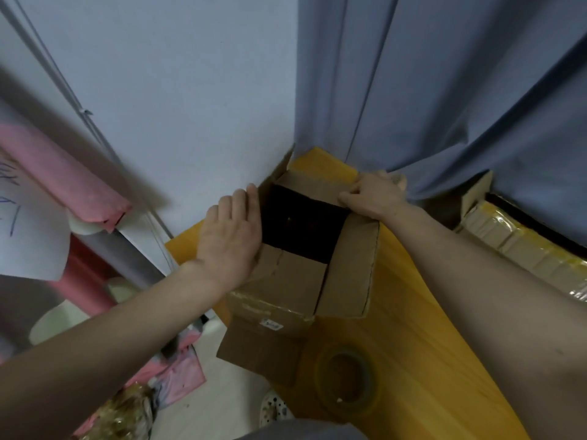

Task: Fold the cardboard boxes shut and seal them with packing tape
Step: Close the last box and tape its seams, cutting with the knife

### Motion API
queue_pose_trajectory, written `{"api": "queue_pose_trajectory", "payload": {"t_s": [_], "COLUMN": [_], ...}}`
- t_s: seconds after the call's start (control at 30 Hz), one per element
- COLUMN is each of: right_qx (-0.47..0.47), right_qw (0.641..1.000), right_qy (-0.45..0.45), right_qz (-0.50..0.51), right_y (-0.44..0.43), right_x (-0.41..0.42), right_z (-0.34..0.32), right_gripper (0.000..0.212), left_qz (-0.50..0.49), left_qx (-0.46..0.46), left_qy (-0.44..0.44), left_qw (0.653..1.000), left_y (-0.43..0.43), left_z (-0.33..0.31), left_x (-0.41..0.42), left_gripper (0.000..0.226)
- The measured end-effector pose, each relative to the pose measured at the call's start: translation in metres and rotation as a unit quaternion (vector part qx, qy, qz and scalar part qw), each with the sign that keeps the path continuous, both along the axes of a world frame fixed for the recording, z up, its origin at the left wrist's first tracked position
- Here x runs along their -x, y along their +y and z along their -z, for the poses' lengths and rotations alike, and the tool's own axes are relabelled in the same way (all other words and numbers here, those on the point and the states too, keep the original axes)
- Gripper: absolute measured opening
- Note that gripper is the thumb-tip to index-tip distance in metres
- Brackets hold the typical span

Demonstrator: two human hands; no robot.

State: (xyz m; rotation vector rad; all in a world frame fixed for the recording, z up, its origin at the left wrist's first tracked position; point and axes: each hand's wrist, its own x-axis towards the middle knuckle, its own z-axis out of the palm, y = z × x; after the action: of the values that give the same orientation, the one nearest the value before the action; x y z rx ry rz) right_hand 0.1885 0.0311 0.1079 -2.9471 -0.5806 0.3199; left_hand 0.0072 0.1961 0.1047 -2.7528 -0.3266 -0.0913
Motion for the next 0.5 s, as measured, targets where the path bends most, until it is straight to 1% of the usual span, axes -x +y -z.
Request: {"api": "queue_pose_trajectory", "payload": {"t_s": [0.03, 0.07, 0.1, 0.13, 0.17, 0.2, 0.23, 0.27, 0.3, 0.33, 0.37, 0.43, 0.47, 0.5], "right_qx": [-0.019, -0.070, -0.163, -0.290, -0.422, -0.536, -0.598, -0.638, -0.657, -0.662, -0.638, -0.543, -0.510, -0.490], "right_qw": [1.000, 0.997, 0.985, 0.951, 0.891, 0.816, 0.763, 0.731, 0.714, 0.708, 0.728, 0.812, 0.835, 0.845], "right_qy": [-0.006, -0.019, -0.045, -0.080, -0.109, -0.116, -0.098, -0.058, -0.013, 0.042, 0.082, 0.132, 0.155, 0.180], "right_qz": [0.000, 0.005, 0.023, 0.066, 0.127, 0.184, 0.223, 0.237, 0.241, 0.244, 0.238, 0.169, 0.135, 0.115], "right_y": [-0.003, -0.007, -0.010, -0.011, -0.009, -0.005, 0.002, 0.007, 0.011, 0.015, 0.016, 0.015, 0.014, 0.013], "right_x": [0.000, -0.001, 0.000, 0.004, 0.010, 0.017, 0.026, 0.035, 0.038, 0.041, 0.045, 0.064, 0.076, 0.086], "right_z": [0.001, 0.003, 0.004, 0.004, 0.004, 0.002, -0.001, -0.002, 0.005, 0.014, 0.023, 0.032, 0.037, 0.043], "right_gripper": [0.037, 0.033, 0.029, 0.028, 0.028, 0.025, 0.020, 0.016, 0.015, 0.017, 0.019, 0.025, 0.032, 0.037], "left_qz": [0.022, 0.026, 0.033, 0.051, 0.073, 0.085, 0.093, 0.093, 0.084, 0.074, 0.065, 0.028, -0.010, -0.055], "left_qx": [-0.004, 0.014, 0.041, 0.086, 0.149, 0.215, 0.272, 0.314, 0.343, 0.364, 0.373, 0.355, 0.343, 0.366], "left_qy": [-0.019, -0.011, 0.015, 0.065, 0.110, 0.141, 0.147, 0.141, 0.131, 0.114, 0.094, 0.056, 0.053, 0.064], "left_qw": [1.000, 0.999, 0.998, 0.993, 0.980, 0.963, 0.946, 0.934, 0.926, 0.921, 0.921, 0.933, 0.938, 0.927], "left_y": [-0.003, -0.006, -0.008, -0.010, -0.008, -0.005, 0.000, 0.006, 0.014, 0.021, 0.028, 0.041, 0.046, 0.051], "left_z": [-0.001, -0.002, 0.000, 0.004, 0.009, 0.010, 0.011, 0.014, 0.016, 0.018, 0.019, 0.018, 0.019, 0.019], "left_x": [-0.001, -0.001, -0.002, -0.003, -0.004, -0.006, -0.008, -0.009, -0.010, -0.011, -0.012, -0.014, -0.016, -0.016], "left_gripper": [0.064, 0.059, 0.060, 0.063, 0.060, 0.048, 0.035, 0.029, 0.027, 0.029, 0.033, 0.046, 0.060, 0.073]}}
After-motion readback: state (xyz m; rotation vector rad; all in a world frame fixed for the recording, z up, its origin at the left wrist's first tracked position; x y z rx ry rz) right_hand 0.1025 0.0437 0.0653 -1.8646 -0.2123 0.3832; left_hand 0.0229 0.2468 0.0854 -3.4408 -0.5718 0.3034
